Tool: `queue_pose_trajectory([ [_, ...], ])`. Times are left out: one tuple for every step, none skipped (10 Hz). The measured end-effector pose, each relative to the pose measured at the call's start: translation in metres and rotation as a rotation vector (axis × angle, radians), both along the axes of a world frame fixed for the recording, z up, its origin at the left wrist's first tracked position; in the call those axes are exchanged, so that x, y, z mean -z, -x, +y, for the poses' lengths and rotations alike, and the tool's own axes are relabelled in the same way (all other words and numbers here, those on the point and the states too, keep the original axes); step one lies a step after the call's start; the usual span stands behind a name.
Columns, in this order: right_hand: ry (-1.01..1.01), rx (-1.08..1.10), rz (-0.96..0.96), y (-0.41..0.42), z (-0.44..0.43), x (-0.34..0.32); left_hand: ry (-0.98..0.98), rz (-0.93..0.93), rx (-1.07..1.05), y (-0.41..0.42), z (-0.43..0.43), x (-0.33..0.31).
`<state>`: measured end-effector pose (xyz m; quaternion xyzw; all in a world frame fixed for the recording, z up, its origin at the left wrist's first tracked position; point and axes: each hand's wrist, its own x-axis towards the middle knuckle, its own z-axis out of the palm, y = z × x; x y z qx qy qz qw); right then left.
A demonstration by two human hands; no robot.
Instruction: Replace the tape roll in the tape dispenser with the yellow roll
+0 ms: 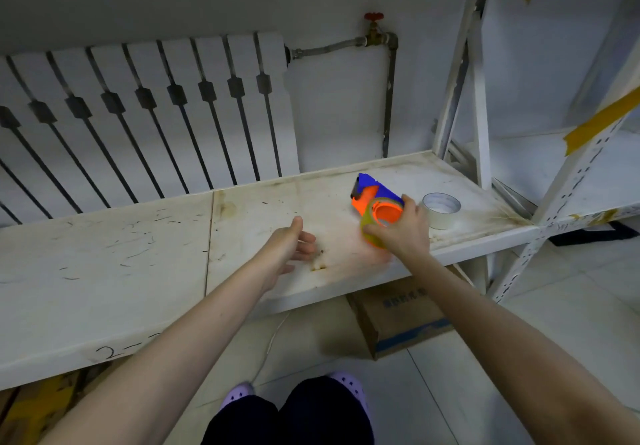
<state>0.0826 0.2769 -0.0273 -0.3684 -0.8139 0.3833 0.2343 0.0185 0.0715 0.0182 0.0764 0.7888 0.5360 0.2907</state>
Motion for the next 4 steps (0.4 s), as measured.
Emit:
queue_pose_trajectory([
  [-0.124,0.083,-0.103,0.009,0.017,0.003,0.001,0.036,-0.001,0.011,0.013,-0.002],
  [-0.153,0.145,-0.169,0.020,0.025,0.008,-0.004,0.070,-0.025,0.021,0.023,-0.009],
  [-0.174,0.145,-0.225,0.023,0.027,0.019,-0.028,0.117,-0.028,0.027,0.024,-0.016],
  [-0.239,0.160,-0.241,0.027,0.024,0.023,-0.062,0.168,-0.060,0.031,0.020,-0.022],
])
